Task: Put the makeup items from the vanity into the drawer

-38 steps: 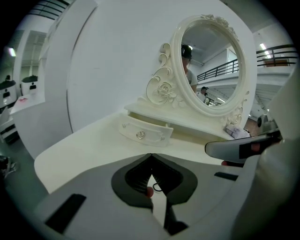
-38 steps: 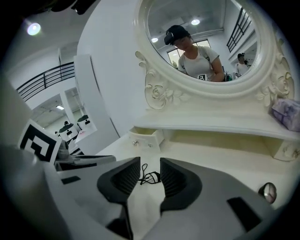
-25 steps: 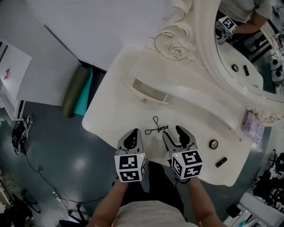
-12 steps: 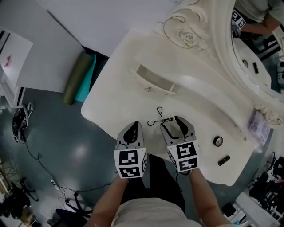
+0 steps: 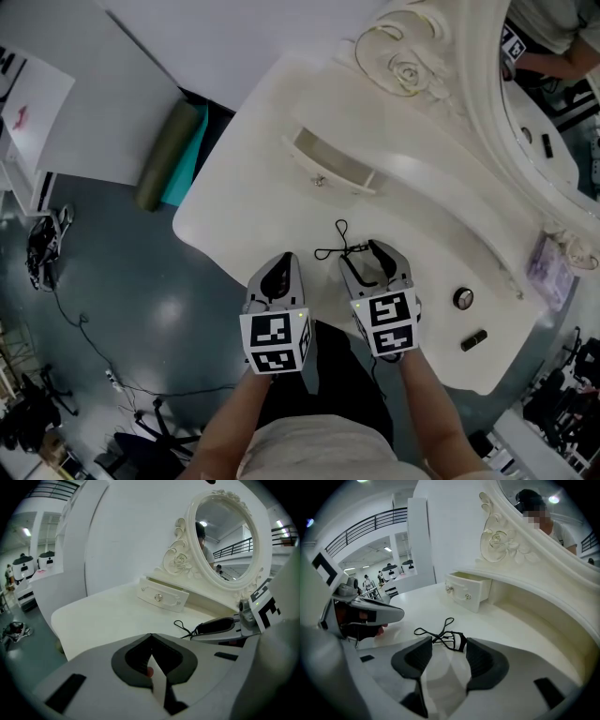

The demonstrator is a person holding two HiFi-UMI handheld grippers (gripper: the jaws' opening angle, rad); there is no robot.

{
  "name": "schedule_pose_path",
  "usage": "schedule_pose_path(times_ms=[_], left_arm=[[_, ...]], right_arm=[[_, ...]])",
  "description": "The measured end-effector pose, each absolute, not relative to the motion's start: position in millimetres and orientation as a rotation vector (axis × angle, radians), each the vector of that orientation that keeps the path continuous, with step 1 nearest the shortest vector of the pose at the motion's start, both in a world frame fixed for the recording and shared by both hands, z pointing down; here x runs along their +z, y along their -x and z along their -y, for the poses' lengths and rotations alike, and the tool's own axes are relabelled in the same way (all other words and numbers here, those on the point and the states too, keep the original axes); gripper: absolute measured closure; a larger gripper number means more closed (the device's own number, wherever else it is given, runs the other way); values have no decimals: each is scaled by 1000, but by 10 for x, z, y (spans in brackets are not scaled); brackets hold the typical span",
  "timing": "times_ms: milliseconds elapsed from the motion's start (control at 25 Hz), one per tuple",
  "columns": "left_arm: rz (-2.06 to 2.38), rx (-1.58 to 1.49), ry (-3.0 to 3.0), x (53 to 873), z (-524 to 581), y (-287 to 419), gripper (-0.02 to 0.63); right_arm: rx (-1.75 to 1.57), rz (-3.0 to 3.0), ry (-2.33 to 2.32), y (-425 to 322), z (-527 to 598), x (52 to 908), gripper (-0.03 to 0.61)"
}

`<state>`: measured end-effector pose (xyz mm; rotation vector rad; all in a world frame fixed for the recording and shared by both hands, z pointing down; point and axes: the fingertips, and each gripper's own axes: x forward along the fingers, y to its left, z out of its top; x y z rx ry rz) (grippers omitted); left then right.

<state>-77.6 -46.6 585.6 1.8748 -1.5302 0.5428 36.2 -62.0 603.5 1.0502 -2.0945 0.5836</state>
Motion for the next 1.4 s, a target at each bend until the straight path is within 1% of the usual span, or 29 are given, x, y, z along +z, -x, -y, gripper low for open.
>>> schedule_pose_path(times_ms=[440,1000,1400], left_arm=[[1523,556,-1895,5822,524,747,606],[1513,540,-1986,5526,762,723,606],[1517,513,-2039,5261,875,828,606]], right_arm=[[622,2080,-1135,-420,626,5992,351],[694,2104,-1304,-462,633,5545,356],[670,2121,-1376,-384,678,5216,356]])
